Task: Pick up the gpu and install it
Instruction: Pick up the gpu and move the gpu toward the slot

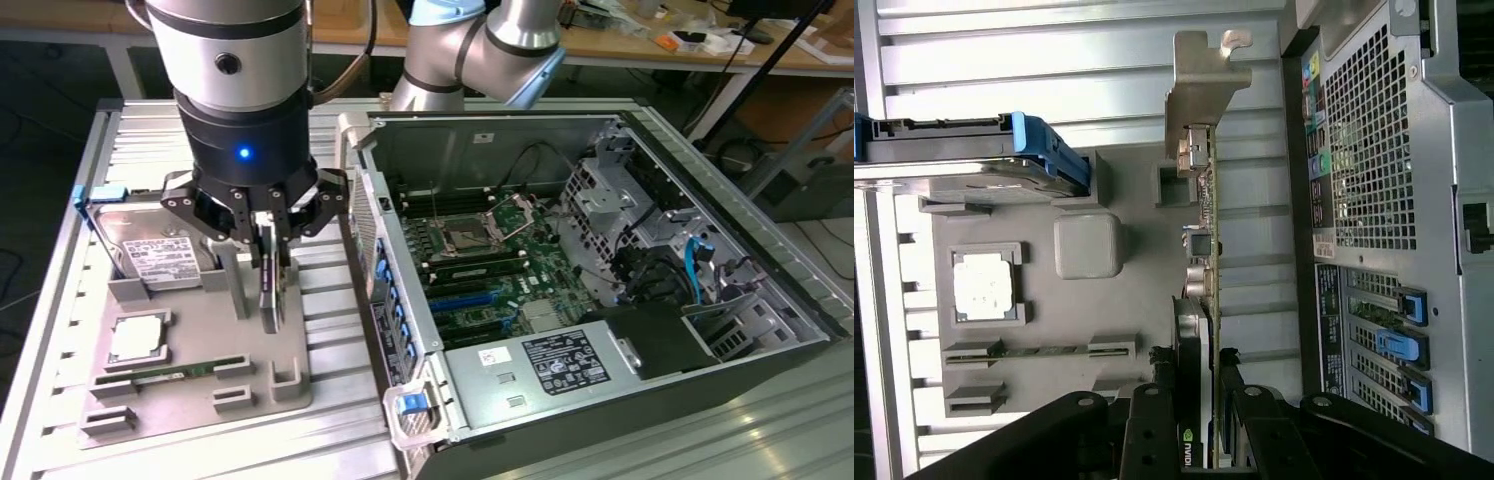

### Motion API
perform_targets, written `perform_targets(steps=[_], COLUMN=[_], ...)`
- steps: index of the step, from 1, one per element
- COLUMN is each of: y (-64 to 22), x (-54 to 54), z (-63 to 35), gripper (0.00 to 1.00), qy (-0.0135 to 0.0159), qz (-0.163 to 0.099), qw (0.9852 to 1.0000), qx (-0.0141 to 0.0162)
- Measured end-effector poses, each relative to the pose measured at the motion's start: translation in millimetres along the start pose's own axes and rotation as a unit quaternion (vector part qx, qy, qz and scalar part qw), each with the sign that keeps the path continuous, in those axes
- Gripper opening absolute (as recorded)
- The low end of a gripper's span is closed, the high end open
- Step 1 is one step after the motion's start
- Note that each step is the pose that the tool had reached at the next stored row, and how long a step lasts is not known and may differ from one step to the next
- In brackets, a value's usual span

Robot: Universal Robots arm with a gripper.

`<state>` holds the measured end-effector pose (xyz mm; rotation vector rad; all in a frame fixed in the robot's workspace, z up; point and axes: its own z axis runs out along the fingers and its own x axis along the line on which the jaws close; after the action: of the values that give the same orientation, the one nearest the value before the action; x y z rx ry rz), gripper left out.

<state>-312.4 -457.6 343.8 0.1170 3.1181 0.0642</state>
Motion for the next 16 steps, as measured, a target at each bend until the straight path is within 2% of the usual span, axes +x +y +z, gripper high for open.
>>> perform_targets(steps=[10,16], y=[0.4,0.5], x=[-0.1,-0.2], z=[-7.2,-11.3], gripper=[0.27,0.27], qy=[-0.0001,-0.0003], qz=[0.0,0.0], qw=[1.0,1.0], qx=[0.0031,0.004])
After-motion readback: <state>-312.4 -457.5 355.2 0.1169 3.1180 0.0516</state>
